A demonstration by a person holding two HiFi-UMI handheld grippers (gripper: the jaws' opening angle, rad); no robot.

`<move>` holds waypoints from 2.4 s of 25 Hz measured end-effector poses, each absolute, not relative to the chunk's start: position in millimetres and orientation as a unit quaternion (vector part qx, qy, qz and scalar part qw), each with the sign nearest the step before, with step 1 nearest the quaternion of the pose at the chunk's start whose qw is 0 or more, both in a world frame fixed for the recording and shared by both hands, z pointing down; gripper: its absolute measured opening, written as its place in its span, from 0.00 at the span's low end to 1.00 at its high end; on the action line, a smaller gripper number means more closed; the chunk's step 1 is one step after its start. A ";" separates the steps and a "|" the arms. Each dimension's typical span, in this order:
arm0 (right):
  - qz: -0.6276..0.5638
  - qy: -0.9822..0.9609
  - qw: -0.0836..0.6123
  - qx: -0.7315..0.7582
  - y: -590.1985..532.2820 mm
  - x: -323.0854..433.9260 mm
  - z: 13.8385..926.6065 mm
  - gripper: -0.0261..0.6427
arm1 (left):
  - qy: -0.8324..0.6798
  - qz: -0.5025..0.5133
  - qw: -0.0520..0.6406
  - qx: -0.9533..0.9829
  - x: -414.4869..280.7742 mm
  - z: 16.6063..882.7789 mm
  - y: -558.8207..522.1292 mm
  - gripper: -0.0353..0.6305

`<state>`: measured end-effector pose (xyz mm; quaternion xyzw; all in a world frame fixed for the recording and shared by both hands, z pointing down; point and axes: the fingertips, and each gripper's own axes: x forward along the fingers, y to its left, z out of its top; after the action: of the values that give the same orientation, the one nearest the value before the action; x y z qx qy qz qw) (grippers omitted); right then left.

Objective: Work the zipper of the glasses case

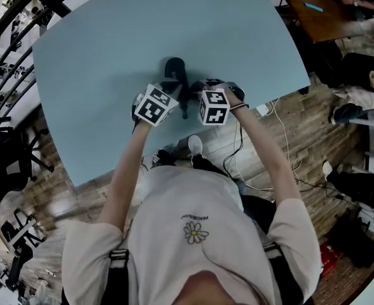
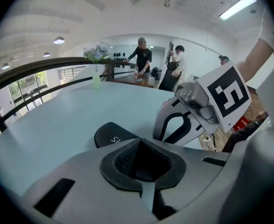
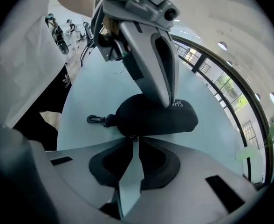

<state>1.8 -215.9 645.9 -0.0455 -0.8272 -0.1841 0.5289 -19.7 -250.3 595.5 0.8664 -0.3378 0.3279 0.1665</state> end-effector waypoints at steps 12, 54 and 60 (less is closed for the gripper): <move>-0.196 -0.817 0.542 -0.034 -212.3 9.9 640.8 0.08 | -0.338 0.329 0.166 0.866 -20.8 598.9 -251.7 0.08; -0.049 -0.841 0.532 0.090 -174.7 -5.6 637.5 0.05 | -0.295 0.378 0.093 0.873 -18.8 594.1 -243.7 0.08; -0.114 -0.785 0.591 0.145 -201.1 68.2 640.2 0.05 | -0.269 0.391 0.039 0.879 4.3 577.9 -243.9 0.08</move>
<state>68.2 -201.1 640.2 0.1446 -0.7853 -0.1135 0.5912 4.3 -243.9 577.9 0.8791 -0.2693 0.3913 0.0391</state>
